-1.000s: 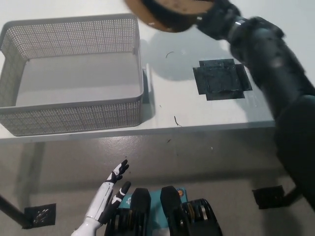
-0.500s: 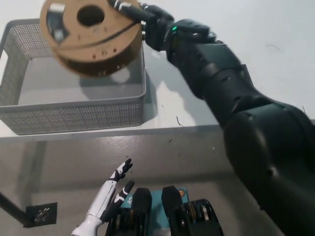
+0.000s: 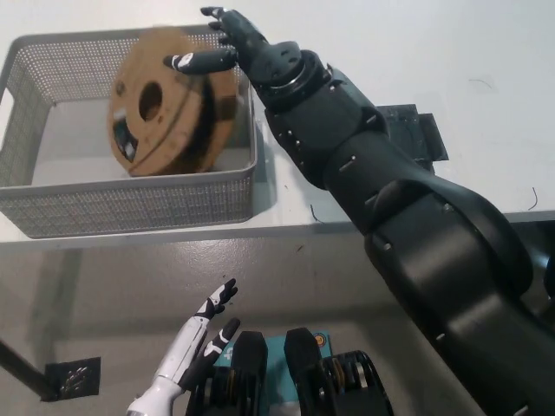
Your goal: Use the right hand to pick up a 3d printing filament and place it into a container on the left side
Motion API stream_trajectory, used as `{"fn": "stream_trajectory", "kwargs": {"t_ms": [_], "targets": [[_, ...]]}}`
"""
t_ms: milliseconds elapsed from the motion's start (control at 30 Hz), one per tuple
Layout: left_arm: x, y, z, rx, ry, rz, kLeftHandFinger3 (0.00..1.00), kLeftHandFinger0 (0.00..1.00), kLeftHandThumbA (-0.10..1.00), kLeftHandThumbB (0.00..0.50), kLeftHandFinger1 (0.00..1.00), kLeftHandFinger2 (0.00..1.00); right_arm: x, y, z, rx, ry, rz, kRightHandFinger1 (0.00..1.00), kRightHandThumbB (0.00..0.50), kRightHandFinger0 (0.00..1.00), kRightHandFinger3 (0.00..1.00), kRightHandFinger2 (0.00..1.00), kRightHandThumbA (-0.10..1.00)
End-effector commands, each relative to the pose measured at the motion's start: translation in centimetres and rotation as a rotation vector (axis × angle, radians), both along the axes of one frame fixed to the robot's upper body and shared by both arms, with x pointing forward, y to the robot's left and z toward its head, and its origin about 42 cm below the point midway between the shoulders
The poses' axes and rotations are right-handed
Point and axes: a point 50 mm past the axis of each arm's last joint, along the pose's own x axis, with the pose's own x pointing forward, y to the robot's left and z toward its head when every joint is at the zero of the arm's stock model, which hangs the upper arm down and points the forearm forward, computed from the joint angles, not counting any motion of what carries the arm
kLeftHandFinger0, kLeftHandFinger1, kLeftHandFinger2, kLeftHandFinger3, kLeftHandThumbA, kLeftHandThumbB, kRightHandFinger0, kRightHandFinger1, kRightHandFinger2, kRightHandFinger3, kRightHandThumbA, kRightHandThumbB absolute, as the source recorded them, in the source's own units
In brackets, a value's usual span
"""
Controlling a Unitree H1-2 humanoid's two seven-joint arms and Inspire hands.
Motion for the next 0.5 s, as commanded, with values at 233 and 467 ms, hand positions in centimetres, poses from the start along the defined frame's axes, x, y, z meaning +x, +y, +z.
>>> {"fn": "stream_trajectory", "kwargs": {"t_ms": [233,467], "targets": [[0.8,-0.1,1.6,0.001,-0.079,-0.047,1.0,1.0,1.0,0.201,1.0,1.0,0.0,0.7,10.2,-0.041,-0.265,0.142,1.0,0.379,1.0,1.0,1.0,1.0],[0.8,0.1,1.6,0.006,-0.077,-0.041,1.0,1.0,1.0,0.217,1.0,1.0,1.6,-6.7,17.0,0.063,-0.415,0.125,1.0,0.336,1.0,1.0,1.0,0.8]]}}
